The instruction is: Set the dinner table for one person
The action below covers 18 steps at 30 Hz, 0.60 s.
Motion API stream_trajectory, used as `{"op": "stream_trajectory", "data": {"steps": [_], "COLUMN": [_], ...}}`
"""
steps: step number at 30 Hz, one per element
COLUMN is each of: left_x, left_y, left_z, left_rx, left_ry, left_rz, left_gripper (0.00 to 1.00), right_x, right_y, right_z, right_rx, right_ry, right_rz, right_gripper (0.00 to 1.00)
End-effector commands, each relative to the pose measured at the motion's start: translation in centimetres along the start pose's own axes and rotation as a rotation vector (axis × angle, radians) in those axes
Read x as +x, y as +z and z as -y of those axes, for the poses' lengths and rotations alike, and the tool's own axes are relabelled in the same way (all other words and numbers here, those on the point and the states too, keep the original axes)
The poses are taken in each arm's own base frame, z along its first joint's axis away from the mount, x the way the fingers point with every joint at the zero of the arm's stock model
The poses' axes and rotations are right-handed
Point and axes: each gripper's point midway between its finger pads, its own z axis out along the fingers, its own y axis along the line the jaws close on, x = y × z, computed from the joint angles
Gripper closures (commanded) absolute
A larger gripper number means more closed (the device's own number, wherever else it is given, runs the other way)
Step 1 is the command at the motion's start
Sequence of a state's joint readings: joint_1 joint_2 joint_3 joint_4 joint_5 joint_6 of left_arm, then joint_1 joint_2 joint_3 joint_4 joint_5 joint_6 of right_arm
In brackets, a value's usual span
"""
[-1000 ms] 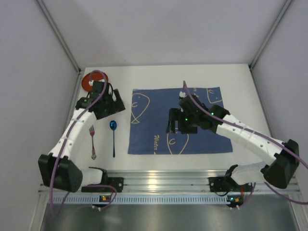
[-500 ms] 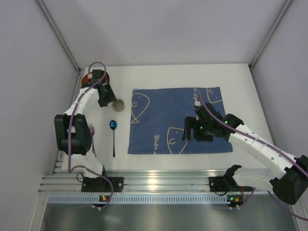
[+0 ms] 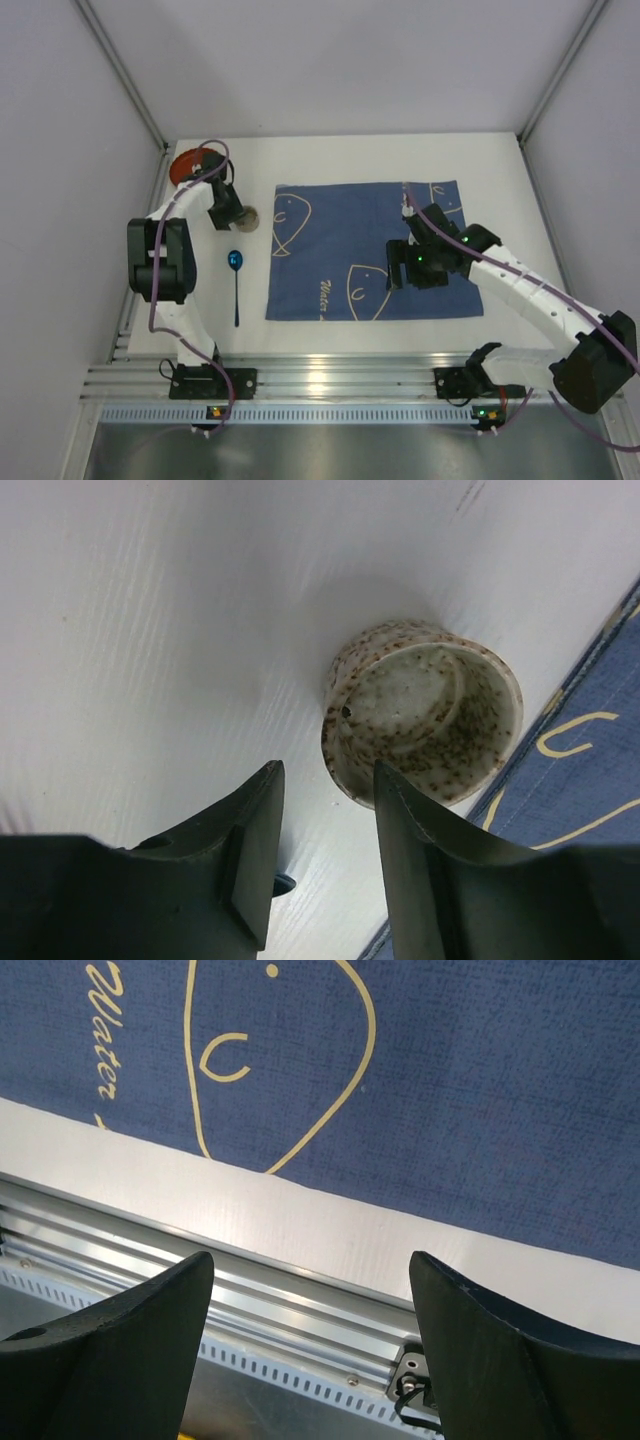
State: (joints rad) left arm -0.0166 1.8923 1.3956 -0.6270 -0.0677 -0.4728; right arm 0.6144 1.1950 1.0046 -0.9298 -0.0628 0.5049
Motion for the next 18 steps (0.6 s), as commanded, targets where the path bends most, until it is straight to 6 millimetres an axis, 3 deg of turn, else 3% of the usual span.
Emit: {"op": "stream_trajectory", "data": {"steps": [1, 5, 6, 9, 12, 15, 16, 18], "left_x": [-2.7, -2.8, -2.9, -3.0, -3.4, -4.6, -5.4, -5.3], "left_y": [0.4, 1.8, 2.0, 2.8, 2.2, -0.3, -1.9, -3.5], "left_z": [1.1, 1.2, 1.2, 1.1, 1.8, 2.7, 3.0, 4.0], "left_rx": [0.040, 0.029, 0.027, 0.014, 0.045, 0.097, 0.116, 0.174], "left_ry": [-0.013, -0.007, -0.003, 0.020, 0.047, 0.068, 0.068, 0.073], "left_rz": [0.069, 0.059, 0.059, 0.044, 0.032, 0.077, 0.112, 0.108], "left_gripper": [0.55, 0.78, 0.88, 1.00, 1.00, 1.00, 1.00, 1.00], "right_x": [-0.9, -0.9, -0.9, -1.1, -1.6, -3.0, -4.3, -5.6], "right_y": [-0.7, -0.7, -0.8, -0.8, -0.9, -1.2, -1.9, -1.9], "right_z": [-0.1, 0.1, 0.1, 0.0, -0.4, -1.6, -2.5, -3.9], "right_rx": [-0.011, -0.004, -0.004, -0.004, -0.010, -0.039, -0.065, -0.104], "right_ry": [-0.025, -0.021, -0.020, -0.014, -0.001, 0.012, 0.008, 0.011], "right_rz": [0.007, 0.000, -0.001, -0.001, 0.006, 0.018, 0.047, 0.050], "right_gripper": [0.21, 0.21, 0.21, 0.21, 0.21, 0.22, 0.22, 0.22]}}
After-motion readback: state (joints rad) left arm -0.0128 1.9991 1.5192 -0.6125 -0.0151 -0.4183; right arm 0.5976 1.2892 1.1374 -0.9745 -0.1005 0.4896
